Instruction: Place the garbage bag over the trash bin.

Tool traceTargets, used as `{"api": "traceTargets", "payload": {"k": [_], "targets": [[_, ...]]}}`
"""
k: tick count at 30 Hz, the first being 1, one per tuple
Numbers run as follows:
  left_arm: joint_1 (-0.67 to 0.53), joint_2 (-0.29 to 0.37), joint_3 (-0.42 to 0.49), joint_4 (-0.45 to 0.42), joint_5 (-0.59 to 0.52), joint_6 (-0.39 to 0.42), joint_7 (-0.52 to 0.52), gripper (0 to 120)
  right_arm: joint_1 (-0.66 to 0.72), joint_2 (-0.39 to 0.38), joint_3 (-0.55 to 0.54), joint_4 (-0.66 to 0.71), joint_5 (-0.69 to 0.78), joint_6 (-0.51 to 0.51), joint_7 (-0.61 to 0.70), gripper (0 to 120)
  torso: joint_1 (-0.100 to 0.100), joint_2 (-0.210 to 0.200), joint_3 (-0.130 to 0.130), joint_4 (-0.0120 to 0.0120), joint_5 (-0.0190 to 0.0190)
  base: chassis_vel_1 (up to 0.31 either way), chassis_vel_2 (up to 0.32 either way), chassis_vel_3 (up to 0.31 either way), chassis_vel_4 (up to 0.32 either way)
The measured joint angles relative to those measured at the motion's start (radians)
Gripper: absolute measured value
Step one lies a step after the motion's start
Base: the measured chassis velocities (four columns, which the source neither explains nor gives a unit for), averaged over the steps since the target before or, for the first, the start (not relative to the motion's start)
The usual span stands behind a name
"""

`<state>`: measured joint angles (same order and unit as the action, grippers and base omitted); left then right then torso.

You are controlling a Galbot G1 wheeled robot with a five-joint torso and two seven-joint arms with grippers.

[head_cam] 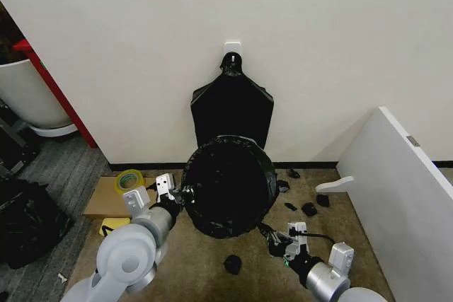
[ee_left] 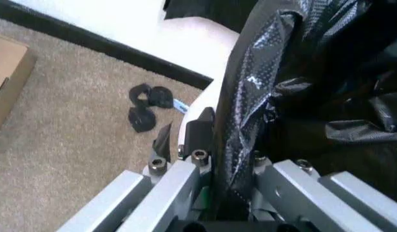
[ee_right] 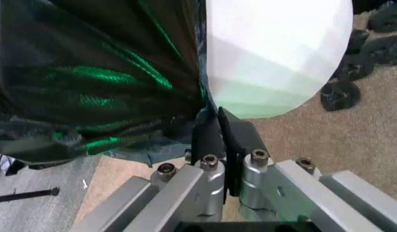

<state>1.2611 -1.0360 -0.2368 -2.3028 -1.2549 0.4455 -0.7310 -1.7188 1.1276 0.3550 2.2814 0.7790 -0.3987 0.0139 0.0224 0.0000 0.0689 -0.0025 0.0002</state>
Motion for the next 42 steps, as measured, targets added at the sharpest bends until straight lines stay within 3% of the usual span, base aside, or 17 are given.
{"api": "traceTargets", "payload": {"k": [7,16,19,25,26,32,35,37,42], "targets": [[-0.013,-0.003,0.000,0.035,-0.008,0.014,-0.027,0,-0.035,-0.006,0.025,-0.002,-0.059,0.027,-0.012,3,0.000,0.000,0.000,0.0000,0.0000,0.000,0.000,0.000,0.000],[-0.062,0.001,0.025,0.141,-0.048,0.031,-0.060,0,-0.100,0.014,0.101,0.048,-0.103,0.083,-0.009,36,0.000,0.000,0.000,-0.0001,0.0000,0.000,0.000,0.000,0.000],[-0.097,-0.014,0.047,0.218,-0.064,0.035,-0.068,0,-0.116,0.040,0.130,0.071,-0.108,0.104,0.024,51,0.000,0.000,0.000,-0.0001,0.0000,0.000,0.000,0.000,0.000],[-0.144,-0.040,0.070,0.296,-0.072,0.043,-0.071,0,-0.127,0.054,0.143,0.089,-0.112,0.114,0.035,66,0.000,0.000,0.000,-0.0001,-0.0001,0.000,0.000,0.000,0.000],[-0.162,-0.049,0.077,0.323,-0.075,0.054,-0.073,0,-0.127,0.058,0.142,0.093,-0.116,0.114,0.037,76,0.000,0.000,0.000,-0.0001,0.0000,0.000,0.000,0.000,0.000],[-0.192,-0.060,0.083,0.356,-0.107,0.079,-0.092,0,-0.121,0.064,0.128,0.097,-0.133,0.114,0.040,95,0.000,0.000,0.000,0.0000,0.0000,0.000,0.000,0.000,0.000],[-0.193,-0.060,0.082,0.355,-0.125,0.093,-0.097,11,-0.113,0.066,0.119,0.097,-0.137,0.112,0.043,100,0.000,0.000,0.000,0.0000,-0.0001,0.000,0.000,0.000,0.000],[-0.192,-0.060,0.081,0.354,-0.126,0.097,-0.097,13,-0.110,0.066,0.116,0.096,-0.138,0.111,0.044,100,0.000,0.000,0.000,0.0000,0.0000,0.000,0.000,0.000,0.000],[-0.205,-0.061,0.075,0.348,-0.134,0.108,-0.096,35,-0.104,0.072,0.099,0.090,-0.148,0.107,0.049,100,0.000,0.000,0.000,0.0000,0.0000,0.000,0.000,0.000,0.000]]}}
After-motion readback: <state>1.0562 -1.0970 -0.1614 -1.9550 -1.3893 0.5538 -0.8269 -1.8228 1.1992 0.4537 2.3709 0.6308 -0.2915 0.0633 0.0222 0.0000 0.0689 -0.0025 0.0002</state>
